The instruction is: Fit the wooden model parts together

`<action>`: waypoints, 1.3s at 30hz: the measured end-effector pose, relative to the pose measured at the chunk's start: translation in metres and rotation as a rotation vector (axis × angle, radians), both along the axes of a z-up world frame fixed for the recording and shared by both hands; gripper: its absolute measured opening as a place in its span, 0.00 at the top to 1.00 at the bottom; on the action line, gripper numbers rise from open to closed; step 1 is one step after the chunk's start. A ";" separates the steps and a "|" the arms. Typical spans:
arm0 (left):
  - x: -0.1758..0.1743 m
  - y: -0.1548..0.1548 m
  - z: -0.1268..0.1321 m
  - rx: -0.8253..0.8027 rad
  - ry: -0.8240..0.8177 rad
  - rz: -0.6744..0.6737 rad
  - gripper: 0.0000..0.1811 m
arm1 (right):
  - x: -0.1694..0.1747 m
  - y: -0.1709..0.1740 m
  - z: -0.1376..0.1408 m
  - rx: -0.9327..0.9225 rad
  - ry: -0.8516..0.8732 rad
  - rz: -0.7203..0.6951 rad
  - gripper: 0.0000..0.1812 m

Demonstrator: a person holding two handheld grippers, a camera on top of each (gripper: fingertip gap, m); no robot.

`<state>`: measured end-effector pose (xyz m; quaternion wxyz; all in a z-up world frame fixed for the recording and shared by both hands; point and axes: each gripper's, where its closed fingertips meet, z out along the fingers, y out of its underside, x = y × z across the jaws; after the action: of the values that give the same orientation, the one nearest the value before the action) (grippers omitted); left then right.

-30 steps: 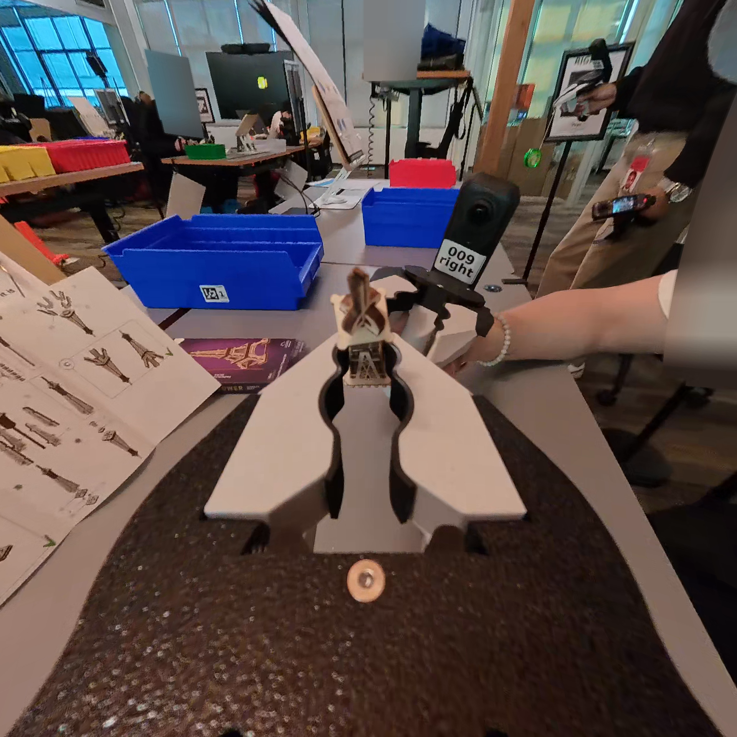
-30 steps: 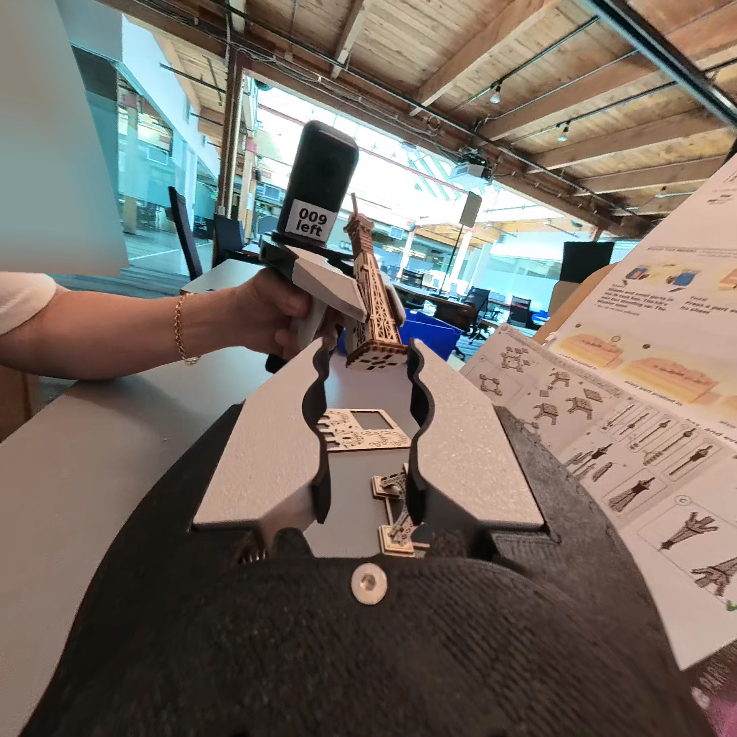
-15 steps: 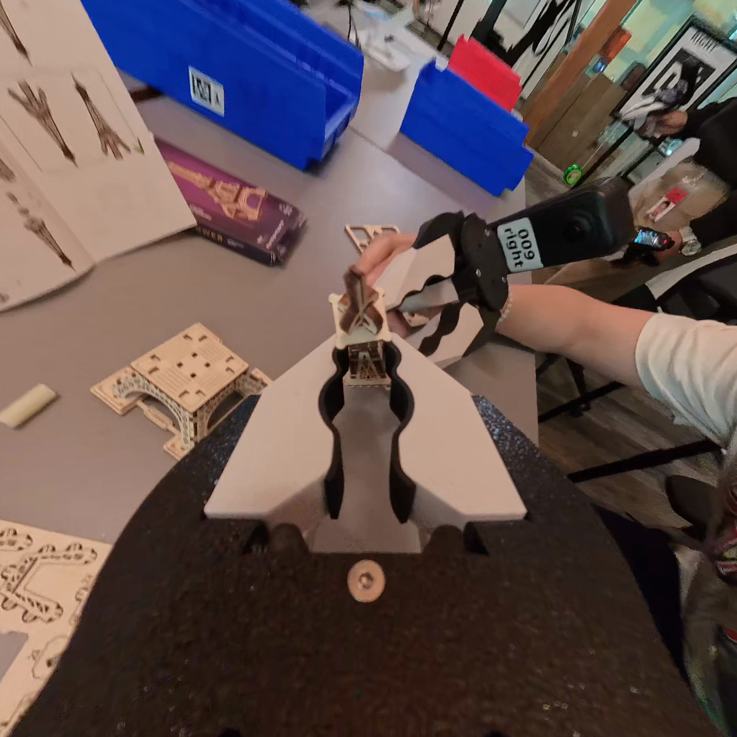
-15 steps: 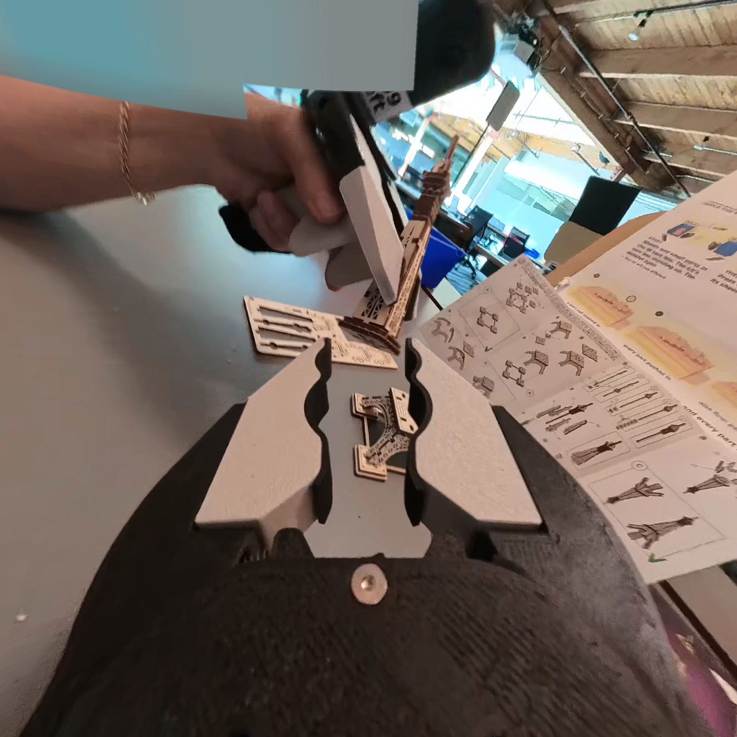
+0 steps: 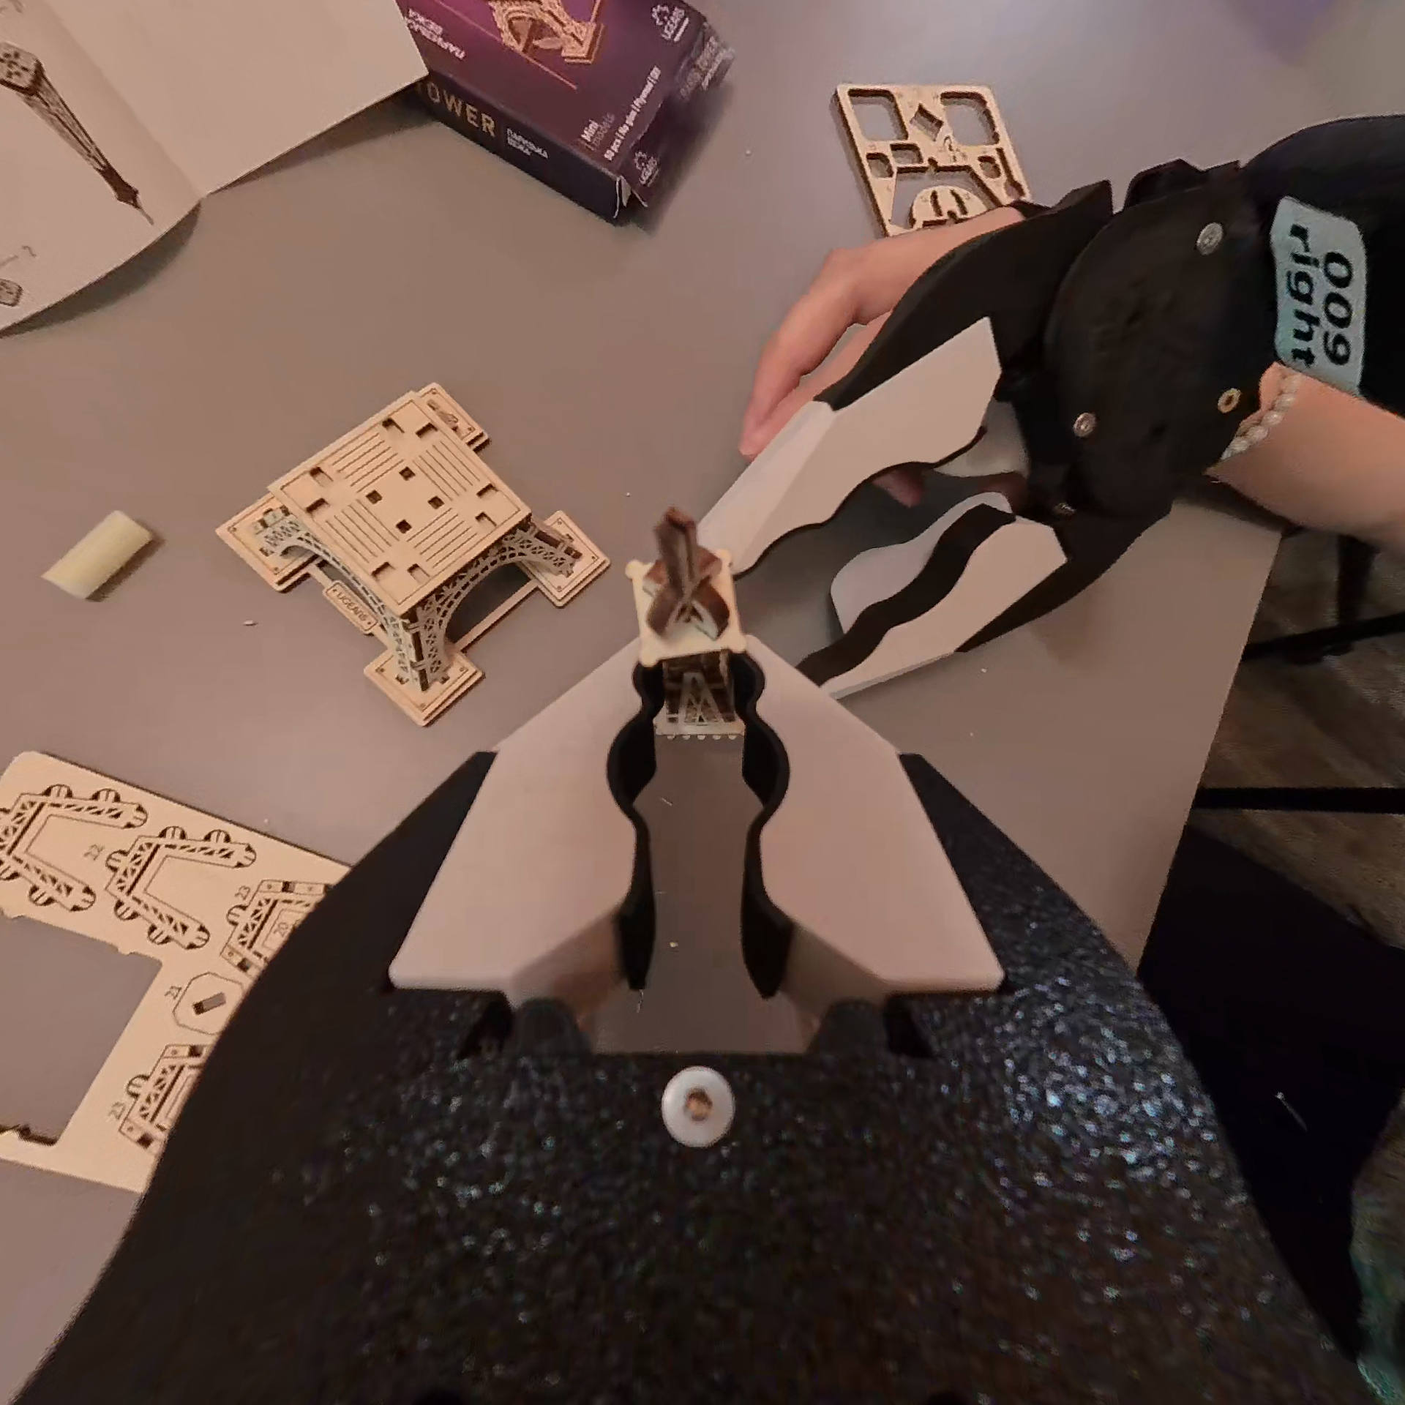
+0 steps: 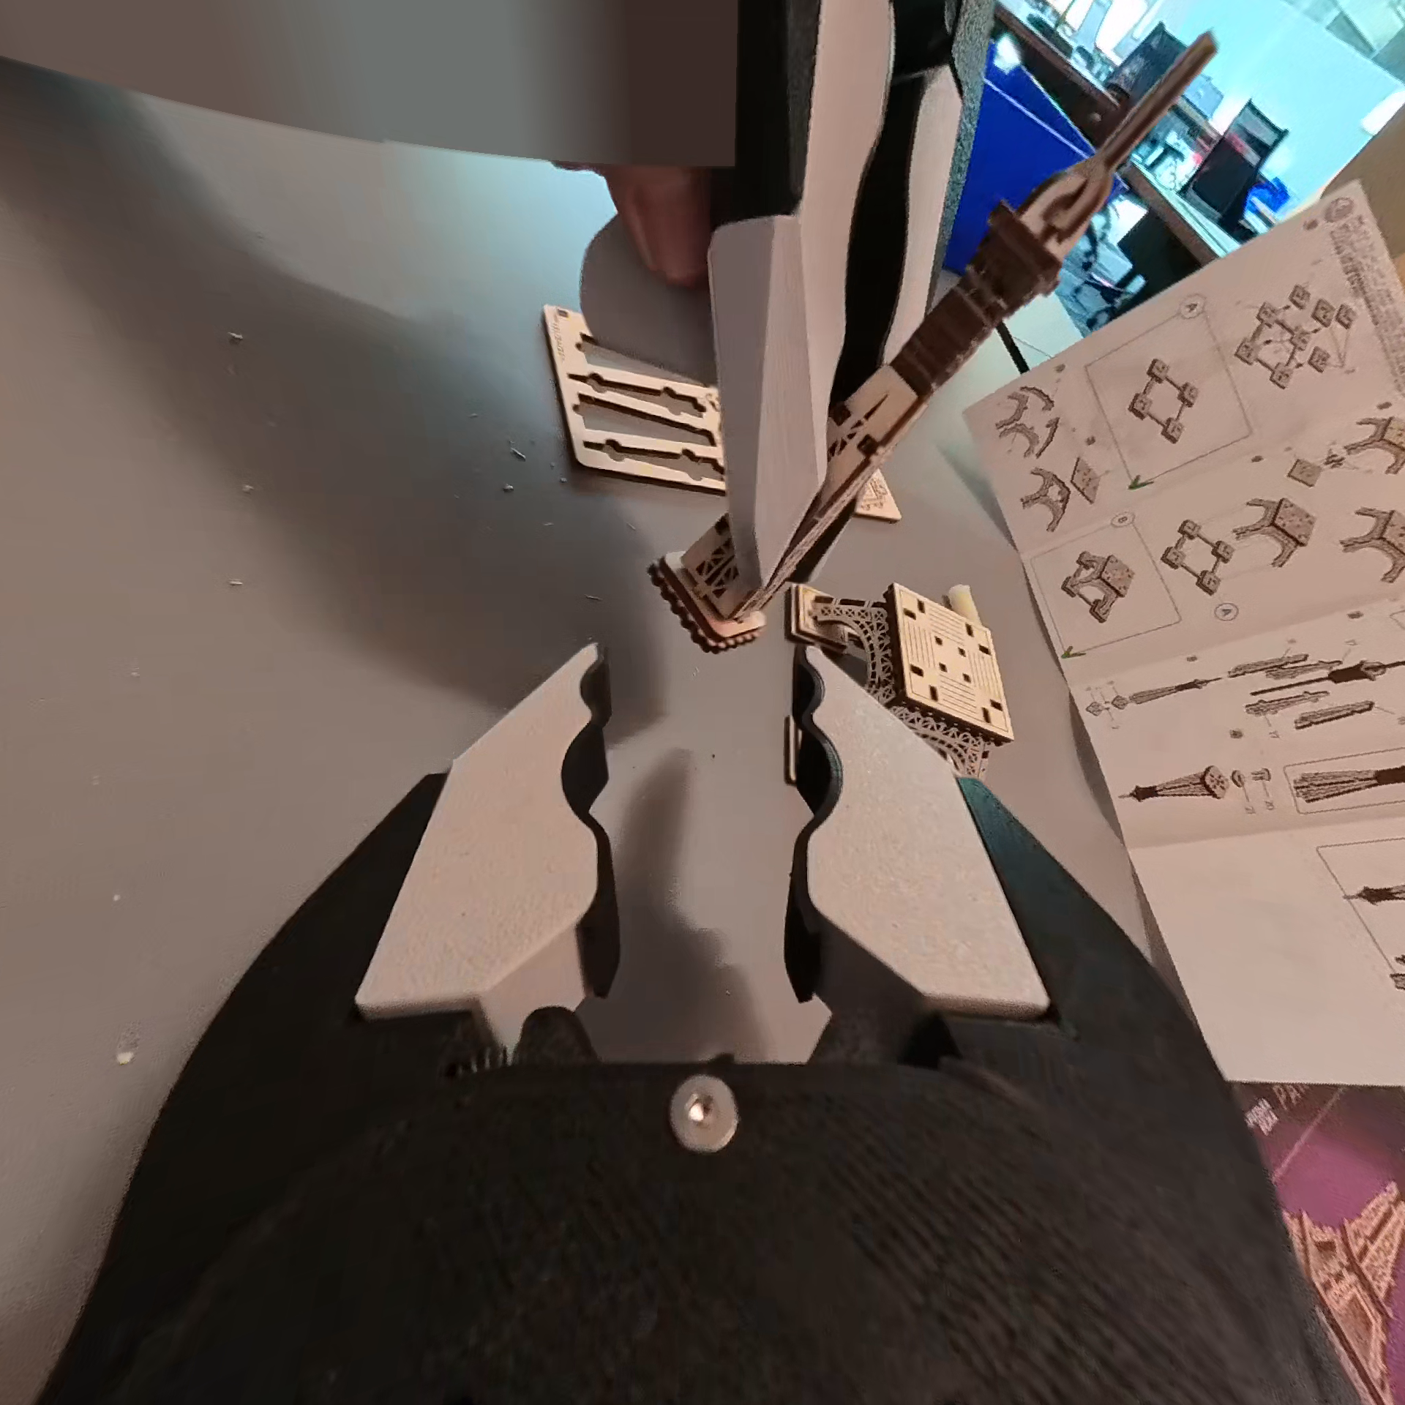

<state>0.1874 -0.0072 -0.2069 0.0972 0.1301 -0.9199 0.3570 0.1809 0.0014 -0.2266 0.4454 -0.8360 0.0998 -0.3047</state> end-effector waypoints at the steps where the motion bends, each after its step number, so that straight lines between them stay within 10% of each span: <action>1: 0.000 0.000 -0.001 0.005 -0.001 0.003 0.92 | 0.001 0.000 -0.001 -0.008 -0.001 -0.008 0.75; 14: -0.003 -0.001 -0.008 0.031 -0.003 -0.007 0.92 | 0.004 -0.006 -0.013 -0.106 -0.022 -0.031 0.81; 25: -0.027 -0.006 -0.042 -0.017 -0.315 -0.526 0.91 | -0.003 -0.021 -0.015 -0.070 0.112 0.022 0.77; 31: -0.019 -0.002 -0.045 0.020 -0.288 -0.485 0.78 | -0.009 -0.016 -0.023 -0.082 0.161 0.052 0.80; 39: -0.023 0.008 -0.039 0.114 -0.207 -0.417 0.84 | -0.013 -0.007 -0.010 0.002 0.167 0.069 0.81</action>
<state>0.1641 0.0009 -0.2459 0.0667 -0.0945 -0.9506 0.2881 0.1683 -0.0056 -0.2367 0.4467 -0.8609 0.1079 -0.2183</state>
